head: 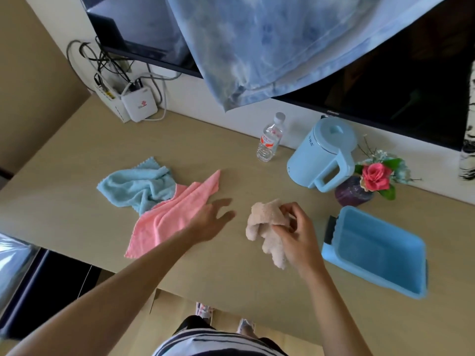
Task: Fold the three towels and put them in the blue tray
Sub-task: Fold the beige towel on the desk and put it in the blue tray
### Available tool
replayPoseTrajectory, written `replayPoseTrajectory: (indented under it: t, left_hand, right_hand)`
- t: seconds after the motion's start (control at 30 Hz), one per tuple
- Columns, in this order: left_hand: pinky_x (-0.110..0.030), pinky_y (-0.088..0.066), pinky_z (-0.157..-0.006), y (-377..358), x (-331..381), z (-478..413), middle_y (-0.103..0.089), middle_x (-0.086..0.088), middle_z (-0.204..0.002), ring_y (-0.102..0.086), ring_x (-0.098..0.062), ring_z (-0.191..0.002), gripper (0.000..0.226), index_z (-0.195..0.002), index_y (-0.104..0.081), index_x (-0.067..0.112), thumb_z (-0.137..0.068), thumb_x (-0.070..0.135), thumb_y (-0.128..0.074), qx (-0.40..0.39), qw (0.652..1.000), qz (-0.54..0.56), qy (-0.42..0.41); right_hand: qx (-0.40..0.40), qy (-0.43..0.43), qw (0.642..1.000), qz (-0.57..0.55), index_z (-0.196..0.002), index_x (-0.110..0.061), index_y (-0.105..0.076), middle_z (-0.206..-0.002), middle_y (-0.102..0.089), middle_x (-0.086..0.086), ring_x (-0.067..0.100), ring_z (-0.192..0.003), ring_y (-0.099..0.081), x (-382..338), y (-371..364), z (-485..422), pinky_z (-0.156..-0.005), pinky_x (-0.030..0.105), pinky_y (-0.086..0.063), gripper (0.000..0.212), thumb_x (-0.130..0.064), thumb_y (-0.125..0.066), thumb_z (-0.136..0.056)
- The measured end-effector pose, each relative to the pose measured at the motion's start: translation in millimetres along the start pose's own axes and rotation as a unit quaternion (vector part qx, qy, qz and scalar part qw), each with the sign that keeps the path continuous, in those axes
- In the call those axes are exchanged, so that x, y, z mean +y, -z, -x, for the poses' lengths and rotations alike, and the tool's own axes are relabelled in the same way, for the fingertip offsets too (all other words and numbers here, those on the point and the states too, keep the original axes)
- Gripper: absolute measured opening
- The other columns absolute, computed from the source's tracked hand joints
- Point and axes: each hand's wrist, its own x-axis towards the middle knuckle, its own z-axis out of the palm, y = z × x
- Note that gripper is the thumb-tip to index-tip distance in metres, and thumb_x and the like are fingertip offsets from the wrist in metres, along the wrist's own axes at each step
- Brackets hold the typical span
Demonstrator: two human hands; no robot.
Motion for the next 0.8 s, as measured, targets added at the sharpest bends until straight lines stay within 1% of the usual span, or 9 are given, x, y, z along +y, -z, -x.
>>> replayPoseTrajectory:
  t: [0.07,0.13,0.2,0.27,0.37,0.5,0.6,0.73,0.8]
  left_hand:
    - [-0.024,-0.039,-0.111,5.7,51.1,12.4,-0.059,0.005,-0.14,-0.05,-0.007,-0.133,0.038,-0.138,-0.056,0.024,-0.102,0.036,-0.049,-0.045,0.98,0.181,-0.062]
    - [-0.025,-0.047,-0.099,8.4,86.1,24.8,-0.068,-0.002,-0.126,-0.059,-0.006,-0.119,0.032,-0.131,-0.06,0.026,-0.104,0.032,-0.044,-0.101,0.955,0.257,-0.105]
    - [-0.034,-0.052,-0.082,9.6,107.9,30.7,-0.069,-0.013,-0.108,-0.062,-0.011,-0.096,0.029,-0.121,-0.063,0.022,-0.101,0.037,-0.046,-0.119,0.948,0.259,-0.139]
    - [-0.031,-0.049,-0.07,10.4,118.2,32.0,-0.067,-0.006,-0.092,-0.059,-0.008,-0.081,0.028,-0.113,-0.064,0.018,-0.096,0.038,-0.057,-0.102,0.955,0.235,-0.149]
    - [-0.014,-0.043,-0.065,12.0,126.0,32.7,-0.062,0.012,-0.079,-0.055,0.005,-0.07,0.016,-0.105,-0.065,0.013,-0.093,0.021,-0.069,-0.045,0.966,0.192,-0.167]
    - [-0.019,-0.045,-0.064,18.7,133.2,34.6,-0.064,0.01,-0.079,-0.056,-0.002,-0.07,0.005,-0.099,-0.065,0.011,-0.094,0.011,-0.066,-0.021,0.96,0.206,-0.19]
    - [-0.026,-0.045,-0.061,23.0,139.9,36.6,-0.063,0.004,-0.077,-0.055,-0.006,-0.069,0.006,-0.099,-0.064,0.012,-0.099,0.012,-0.059,-0.004,0.961,0.194,-0.196]
    - [-0.01,-0.036,-0.056,23.1,148.3,38.3,-0.057,0.016,-0.062,-0.049,0.001,-0.056,0.011,-0.089,-0.063,0.011,-0.098,0.013,-0.057,0.06,0.968,0.145,-0.194]
    - [-0.019,-0.041,-0.058,23.0,149.3,37.2,-0.06,0.014,-0.065,-0.052,-0.003,-0.059,0.013,-0.086,-0.062,0.013,-0.098,0.017,-0.059,0.055,0.965,0.168,-0.195]
  right_hand:
    - [-0.021,0.011,1.0,-0.019,-0.084,-0.011,-0.05,-0.074,-0.057,0.003,0.018,-0.067,-0.053,-3.9,2.8,-0.4,-0.06,0.04,-0.046,0.018,-0.003,-0.066,-0.086]
    - [-0.027,0.027,0.999,-0.025,-0.082,-0.01,-0.046,-0.073,-0.053,0.003,0.015,-0.063,-0.049,-8.9,6.4,0.4,-0.056,0.039,-0.044,0.023,0.006,-0.062,-0.082]
    - [-0.017,0.044,0.999,-0.022,-0.086,-0.008,-0.049,-0.083,-0.058,0.007,0.01,-0.068,-0.055,-14.5,12.1,1.4,-0.059,0.028,-0.049,0.025,0.007,-0.067,-0.08]
    - [0.002,0.05,0.999,-0.015,-0.089,-0.012,-0.054,-0.095,-0.06,0.008,0.003,-0.078,-0.059,-18.8,18.3,0.0,-0.07,0.018,-0.05,0.028,0.002,-0.074,-0.077]
    - [0.017,0.072,0.997,0.016,-0.096,-0.022,-0.057,-0.104,-0.06,0.002,0.007,-0.094,-0.061,-23.4,28.0,-3.5,-0.081,0.015,-0.049,0.037,-0.004,-0.08,-0.073]
    - [0.016,0.1,0.995,0.007,-0.108,-0.025,-0.06,-0.11,-0.061,-0.004,0.009,-0.102,-0.062,-26.4,40.0,-3.7,-0.086,0.021,-0.052,0.043,-0.009,-0.08,-0.073]
    - [0.037,0.109,0.993,-0.004,-0.108,-0.023,-0.062,-0.103,-0.066,-0.008,0.008,-0.097,-0.063,-30.1,46.7,-2.4,-0.083,0.018,-0.05,0.041,-0.004,-0.075,-0.075]
    - [0.062,0.131,0.989,-0.013,-0.085,-0.019,-0.061,-0.077,-0.065,-0.005,0.013,-0.075,-0.06,-33.5,50.3,-1.5,-0.07,0.023,-0.047,0.018,-0.005,-0.07,-0.077]
    - [0.069,0.149,0.986,-0.011,-0.08,-0.017,-0.06,-0.07,-0.06,-0.006,0.013,-0.068,-0.054,-33.2,51.5,-0.2,-0.066,0.023,-0.044,0.016,-0.005,-0.071,-0.079]
